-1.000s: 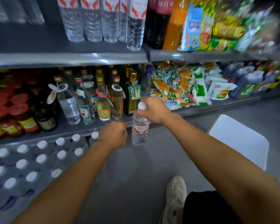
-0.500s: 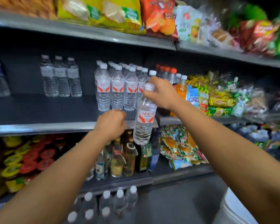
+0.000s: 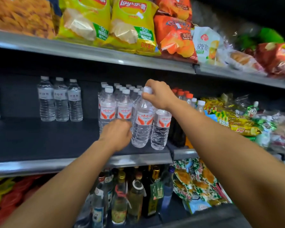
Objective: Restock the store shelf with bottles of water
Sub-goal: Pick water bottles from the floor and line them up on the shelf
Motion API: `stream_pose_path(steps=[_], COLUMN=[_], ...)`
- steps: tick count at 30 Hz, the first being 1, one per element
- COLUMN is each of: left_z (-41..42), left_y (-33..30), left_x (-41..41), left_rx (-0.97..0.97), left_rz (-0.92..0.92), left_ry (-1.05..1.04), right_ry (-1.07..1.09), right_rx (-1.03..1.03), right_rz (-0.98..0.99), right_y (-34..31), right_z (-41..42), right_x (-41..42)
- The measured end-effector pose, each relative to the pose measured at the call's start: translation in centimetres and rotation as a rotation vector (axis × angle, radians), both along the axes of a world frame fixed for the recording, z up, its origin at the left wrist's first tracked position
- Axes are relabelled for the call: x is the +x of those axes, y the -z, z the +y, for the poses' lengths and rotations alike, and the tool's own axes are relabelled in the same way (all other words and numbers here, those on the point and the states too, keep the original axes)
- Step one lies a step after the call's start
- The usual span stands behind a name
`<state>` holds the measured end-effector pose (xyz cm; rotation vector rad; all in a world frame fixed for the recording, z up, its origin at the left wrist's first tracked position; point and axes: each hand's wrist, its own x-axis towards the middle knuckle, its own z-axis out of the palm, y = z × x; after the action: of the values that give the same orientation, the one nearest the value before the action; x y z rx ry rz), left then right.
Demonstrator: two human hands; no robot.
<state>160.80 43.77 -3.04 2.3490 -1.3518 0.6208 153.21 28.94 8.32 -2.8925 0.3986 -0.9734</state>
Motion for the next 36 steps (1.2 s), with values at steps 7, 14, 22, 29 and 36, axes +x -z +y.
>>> stream_pose_path(steps=[7,14,22,29,36], left_z=[-1.1,-1.4,-1.5,-1.2,-0.7], left_y=[1.1,1.6,2.3,2.6,2.4], left_x=[1.4,2.3,3.3,3.0,2.6], left_rx=[0.024,0.032,0.039,0.051,0.047], left_rz=[-0.007,0.010,0.008,0.007,0.018], left_ry=[0.025,0.010,0.014,0.004,0.002], right_ry=[0.014,0.028,0.047,0.064,0.095], right_rx=[-0.033,-0.038,-0.020,-0.013,-0.036], right_rz=[0.095,0.148,0.184,0.208,0.276], right_y=[1.6,1.3,0.9,0.7,0.3], right_z=[-2.3,-3.9,-4.7,-4.9,-4.6], right_x=[2.4,3.5,4.2,4.0,3.6])
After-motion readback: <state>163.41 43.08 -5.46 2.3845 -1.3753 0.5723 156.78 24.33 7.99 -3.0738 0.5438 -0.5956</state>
